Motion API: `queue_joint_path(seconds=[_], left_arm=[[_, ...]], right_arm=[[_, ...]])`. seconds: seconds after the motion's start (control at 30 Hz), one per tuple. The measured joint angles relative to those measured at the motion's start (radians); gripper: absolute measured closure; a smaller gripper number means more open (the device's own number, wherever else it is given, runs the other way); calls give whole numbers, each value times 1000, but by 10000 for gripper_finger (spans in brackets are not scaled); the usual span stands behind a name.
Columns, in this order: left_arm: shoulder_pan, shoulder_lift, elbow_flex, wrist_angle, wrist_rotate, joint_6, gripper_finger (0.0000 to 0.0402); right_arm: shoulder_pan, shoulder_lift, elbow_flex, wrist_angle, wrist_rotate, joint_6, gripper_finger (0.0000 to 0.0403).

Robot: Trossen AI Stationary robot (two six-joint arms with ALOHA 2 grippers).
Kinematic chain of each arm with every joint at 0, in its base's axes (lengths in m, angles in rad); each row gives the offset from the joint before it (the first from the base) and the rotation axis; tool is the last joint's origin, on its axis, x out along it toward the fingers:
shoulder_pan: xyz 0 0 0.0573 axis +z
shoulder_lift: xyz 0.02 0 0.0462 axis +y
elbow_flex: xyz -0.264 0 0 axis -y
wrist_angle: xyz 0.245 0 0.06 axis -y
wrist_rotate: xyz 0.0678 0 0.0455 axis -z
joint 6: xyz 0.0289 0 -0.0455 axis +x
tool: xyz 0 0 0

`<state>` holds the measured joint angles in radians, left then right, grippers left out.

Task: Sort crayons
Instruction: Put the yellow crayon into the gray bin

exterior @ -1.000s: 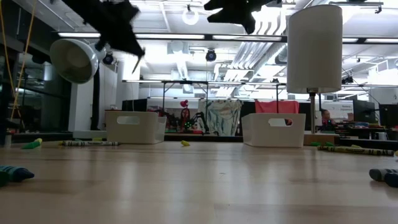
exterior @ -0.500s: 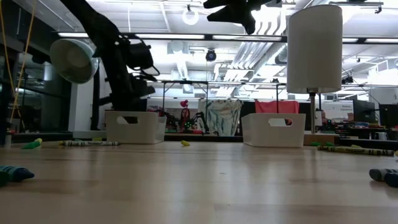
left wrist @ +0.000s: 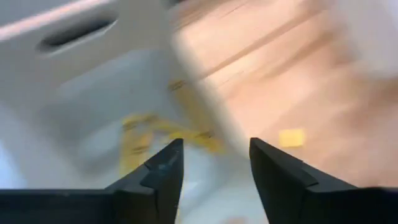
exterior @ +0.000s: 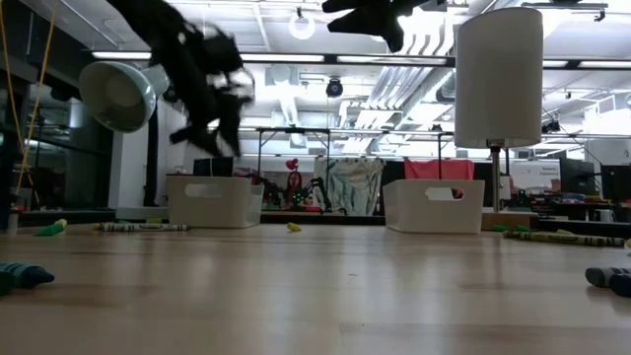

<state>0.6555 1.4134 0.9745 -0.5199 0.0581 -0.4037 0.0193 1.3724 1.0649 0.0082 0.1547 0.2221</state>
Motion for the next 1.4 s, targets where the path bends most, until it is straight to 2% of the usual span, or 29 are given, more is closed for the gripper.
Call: queue_joint_path(seconds=[0.1,0.2,0.3,0.37,0.47,0.53,0.6,0.9,1.27,1.33,1.4], left_arm=[[-47,-120,8,37,110,-14,218],[-157,-268,-7,89,121,-4,217],[-312,-424,-63,201,112,38,219],[-427,-512,-110,284,50,38,222],[-578,-596,-171,369,-127,55,228],[-644,-620,-191,390,-241,84,232],[-685,-625,-193,384,-304,102,235],[-704,-593,-194,396,-326,120,236],[-703,-593,-194,387,-272,118,236],[-703,-579,-189,349,-240,99,236],[-702,-543,-154,218,-223,67,239]], right_arm=[[0,-4,0,6,0,-6,253],[0,-8,0,4,-3,-1,253],[0,-12,1,4,-15,3,253],[0,-13,1,3,-16,2,253],[0,-14,1,4,-16,2,253],[0,-15,1,3,-16,1,253],[0,-15,1,3,-16,-3,253],[0,-15,1,3,-43,-2,253],[0,-15,1,3,-53,5,253],[0,-15,1,3,-53,5,253],[0,-15,1,3,-53,9,253]])
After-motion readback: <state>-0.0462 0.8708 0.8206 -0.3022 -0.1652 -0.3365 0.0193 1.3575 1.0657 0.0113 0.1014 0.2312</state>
